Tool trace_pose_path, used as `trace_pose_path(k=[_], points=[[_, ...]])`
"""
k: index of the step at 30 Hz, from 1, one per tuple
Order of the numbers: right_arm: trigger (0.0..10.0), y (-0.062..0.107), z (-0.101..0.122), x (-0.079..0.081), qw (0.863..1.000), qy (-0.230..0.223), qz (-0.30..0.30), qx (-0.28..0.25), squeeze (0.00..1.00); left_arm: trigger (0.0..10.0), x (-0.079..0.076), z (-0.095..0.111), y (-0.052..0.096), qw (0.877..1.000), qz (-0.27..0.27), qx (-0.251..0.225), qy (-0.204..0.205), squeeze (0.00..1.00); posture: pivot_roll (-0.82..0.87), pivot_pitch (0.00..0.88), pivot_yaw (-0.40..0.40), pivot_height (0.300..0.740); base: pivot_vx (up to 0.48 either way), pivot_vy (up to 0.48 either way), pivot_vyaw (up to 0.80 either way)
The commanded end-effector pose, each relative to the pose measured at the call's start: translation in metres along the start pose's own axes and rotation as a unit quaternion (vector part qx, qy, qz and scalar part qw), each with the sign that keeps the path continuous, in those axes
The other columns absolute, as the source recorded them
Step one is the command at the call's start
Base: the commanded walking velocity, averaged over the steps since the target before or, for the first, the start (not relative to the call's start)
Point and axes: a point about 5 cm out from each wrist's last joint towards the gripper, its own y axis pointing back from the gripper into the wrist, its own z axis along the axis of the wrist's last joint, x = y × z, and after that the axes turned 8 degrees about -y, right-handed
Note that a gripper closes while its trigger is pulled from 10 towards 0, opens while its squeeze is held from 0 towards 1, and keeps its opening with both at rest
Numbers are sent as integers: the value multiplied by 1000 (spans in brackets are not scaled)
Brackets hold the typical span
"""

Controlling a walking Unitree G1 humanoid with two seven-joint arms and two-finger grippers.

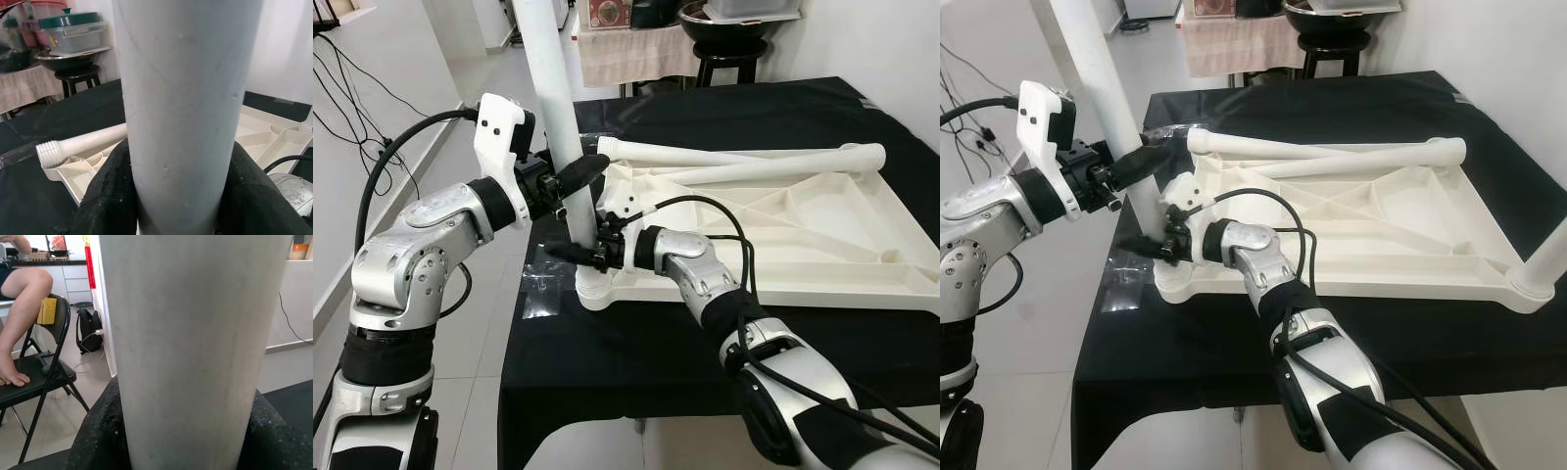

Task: Building children table

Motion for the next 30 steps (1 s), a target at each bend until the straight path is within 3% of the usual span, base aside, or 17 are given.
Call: trace_pose_path(k=[1, 7, 8, 10, 11, 12, 13, 15, 16, 17, 24, 30], points=[[0, -4, -7, 6, 1000, -9, 24, 11, 0, 0, 2, -6, 3, 1000, 4, 22, -6, 0, 21, 78, 62, 740, 0, 0, 0], [0, -1, -11, 3, 1000, -4, 2, 8, 0, 0, 1, -7, 3, 1000, 2, 23, -6, 0, 18, 79, 62, 740, 0, 0, 0], [0, 1, -20, 1, 999, 1, -48, 16, 0, 10000, 1, -6, 4, 1000, 10, 18, -2, 1000, 17, 85, 54, 740, 0, 0, 0], [0, 2, -25, 1, 997, 3, -73, 23, 0, 10000, 0, -6, 5, 1000, 7, 15, -1, 1000, 17, 87, 52, 740, 0, 0, 0], [0, 0, -37, 1, 985, 3, -167, 45, 0, 10000, 1, -5, 5, 1000, 14, 13, 2, 1000, 18, 89, 45, 740, 0, 0, 0], [0, 3, -50, 1, 958, 3, -281, 62, 0, 10000, 2, -5, 5, 1000, 18, 13, 2, 1000, 18, 90, 44, 740, 0, 0, 0], [0, 3, -50, 1, 958, 3, -281, 62, 0, 10000, 2, -5, 5, 1000, 18, 13, 2, 1000, 18, 90, 44, 740, 0, 0, 0], [0, -8, -66, 40, 950, -45, -305, 47, 0, 10000, 8, -5, 5, 999, 37, 19, 8, 1000, 18, 102, 59, 740, 0, 0, 0], [0, -8, -66, 40, 950, -45, -305, 47, 0, 10000, 8, -5, 5, 999, 37, 19, 8, 1000, 18, 102, 59, 740, 0, 0, 0], [0, -21, -63, 62, 965, -60, -256, 20, 0, 10000, 8, -9, 5, 999, 31, 31, 2, 0, 1, 93, 69, 740, 0, 0, 0], [0, -31, -56, 53, 970, -31, -241, 15, 0, 10000, 5, -8, -1, 999, 22, 32, -6, 0, 5, 79, 59, 740, 0, 0, 0], [0, -36, -48, 59, 968, -26, -249, 12, 0, 10000, 7, -9, 2, 999, 29, 34, -7, 0, 13, 73, 62, 740, 0, 0, 0]])
